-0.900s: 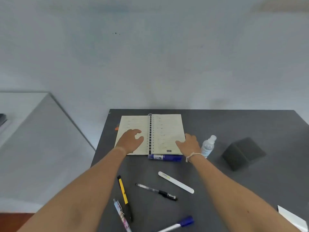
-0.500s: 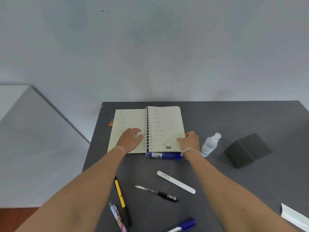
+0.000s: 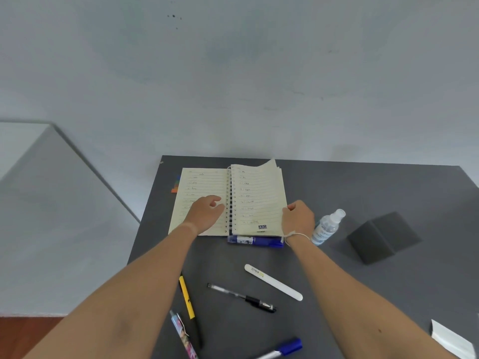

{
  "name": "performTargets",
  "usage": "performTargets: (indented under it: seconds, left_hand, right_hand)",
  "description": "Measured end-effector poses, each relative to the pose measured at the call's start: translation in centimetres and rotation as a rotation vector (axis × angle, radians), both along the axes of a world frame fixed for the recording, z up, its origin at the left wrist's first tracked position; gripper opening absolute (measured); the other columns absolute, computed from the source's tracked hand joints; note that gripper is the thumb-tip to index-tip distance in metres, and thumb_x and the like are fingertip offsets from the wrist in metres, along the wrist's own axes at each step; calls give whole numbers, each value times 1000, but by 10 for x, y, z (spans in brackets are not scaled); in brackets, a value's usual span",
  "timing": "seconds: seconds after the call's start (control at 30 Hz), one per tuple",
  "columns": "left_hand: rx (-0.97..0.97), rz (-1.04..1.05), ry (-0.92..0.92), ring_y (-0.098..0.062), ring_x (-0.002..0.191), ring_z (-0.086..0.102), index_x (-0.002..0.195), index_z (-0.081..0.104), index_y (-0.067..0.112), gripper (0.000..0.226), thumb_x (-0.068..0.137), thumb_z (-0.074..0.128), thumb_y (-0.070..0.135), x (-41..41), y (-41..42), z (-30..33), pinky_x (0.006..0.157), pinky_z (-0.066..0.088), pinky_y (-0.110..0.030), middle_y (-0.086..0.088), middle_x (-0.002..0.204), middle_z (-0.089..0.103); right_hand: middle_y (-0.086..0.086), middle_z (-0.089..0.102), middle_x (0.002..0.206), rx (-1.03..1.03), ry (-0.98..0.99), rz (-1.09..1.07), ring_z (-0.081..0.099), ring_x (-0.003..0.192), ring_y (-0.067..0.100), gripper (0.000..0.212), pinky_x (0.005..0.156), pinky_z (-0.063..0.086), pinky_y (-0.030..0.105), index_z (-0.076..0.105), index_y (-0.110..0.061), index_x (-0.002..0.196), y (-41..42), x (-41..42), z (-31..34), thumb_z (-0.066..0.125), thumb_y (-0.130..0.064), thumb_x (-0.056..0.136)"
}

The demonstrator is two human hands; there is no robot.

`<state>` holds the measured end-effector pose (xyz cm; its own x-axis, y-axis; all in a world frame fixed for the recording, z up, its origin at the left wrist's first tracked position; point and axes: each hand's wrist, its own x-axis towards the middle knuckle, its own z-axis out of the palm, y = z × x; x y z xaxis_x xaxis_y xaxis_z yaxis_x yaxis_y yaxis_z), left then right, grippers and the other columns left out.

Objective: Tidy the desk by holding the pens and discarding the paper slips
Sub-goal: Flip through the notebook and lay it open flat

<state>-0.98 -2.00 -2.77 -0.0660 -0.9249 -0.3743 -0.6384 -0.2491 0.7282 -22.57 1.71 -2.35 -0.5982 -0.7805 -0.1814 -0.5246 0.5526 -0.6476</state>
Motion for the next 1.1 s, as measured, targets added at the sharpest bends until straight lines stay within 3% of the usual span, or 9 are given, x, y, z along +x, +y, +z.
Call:
performTargets:
  seconds: [0.13,0.2,0.33,0.43,0.5,0.6,0.77,0.97,1.1]
  left_hand:
    - [7,19,47,-13,104,48,127,52,21,39,89,49,31,3,1,5,81,38,-26,-4,126,56]
    - [-3,26,67,-13,104,48,128,52,21,39,90,48,31,3,1,9,86,37,-26,-4,126,55]
    - [-13,66,125,-21,111,54,127,52,20,39,91,48,32,4,0,22,100,44,-37,-4,124,54]
    - [-7,92,212,-20,111,55,124,54,22,38,90,46,36,4,-2,33,102,45,-41,0,119,56]
    - [-2,131,294,-19,100,57,112,57,22,31,90,44,38,3,-3,40,95,48,-38,1,109,58]
    - [-7,187,348,-20,98,58,104,53,25,25,92,39,42,3,-5,50,92,49,-39,-1,109,59]
    - [-1,216,362,-20,106,58,121,55,21,42,90,41,46,11,-9,62,90,49,-36,2,117,60]
    - [-82,196,256,-17,94,58,129,48,19,44,85,51,11,29,-10,63,70,47,-25,0,111,59]
    - [-140,200,168,-17,98,55,133,44,21,55,81,47,3,42,-14,61,69,42,-20,0,116,58]
  right_hand:
    - [14,56,102,-91,132,50,56,92,31,17,76,43,34,62,-1,91,0,6,9,50,-11,87]
    - [8,52,94,-178,68,75,52,84,25,10,69,40,29,58,-3,83,0,10,12,52,-11,84]
    - [-4,46,70,-244,-465,85,40,67,15,20,55,33,22,43,-18,67,-2,28,27,49,-12,85]
    - [-4,58,88,-156,-917,64,51,79,14,13,75,41,29,49,-24,79,-5,40,40,44,-28,91]
    - [0,63,104,-110,-1077,74,55,97,19,23,93,39,38,52,-25,96,-8,46,42,40,-45,92]
    - [4,61,114,-79,-1087,125,51,109,23,42,104,32,45,51,-24,112,-8,57,42,35,-56,91]
    - [2,55,119,-78,-1107,150,51,112,26,48,99,36,43,51,-20,121,-11,77,48,33,-55,93]
    - [3,55,119,-33,-1089,216,51,114,28,47,105,36,46,52,-18,120,-15,90,50,34,-53,93]
    - [3,55,119,1,-984,237,50,111,25,47,97,37,40,49,-16,127,-16,84,45,36,-48,94]
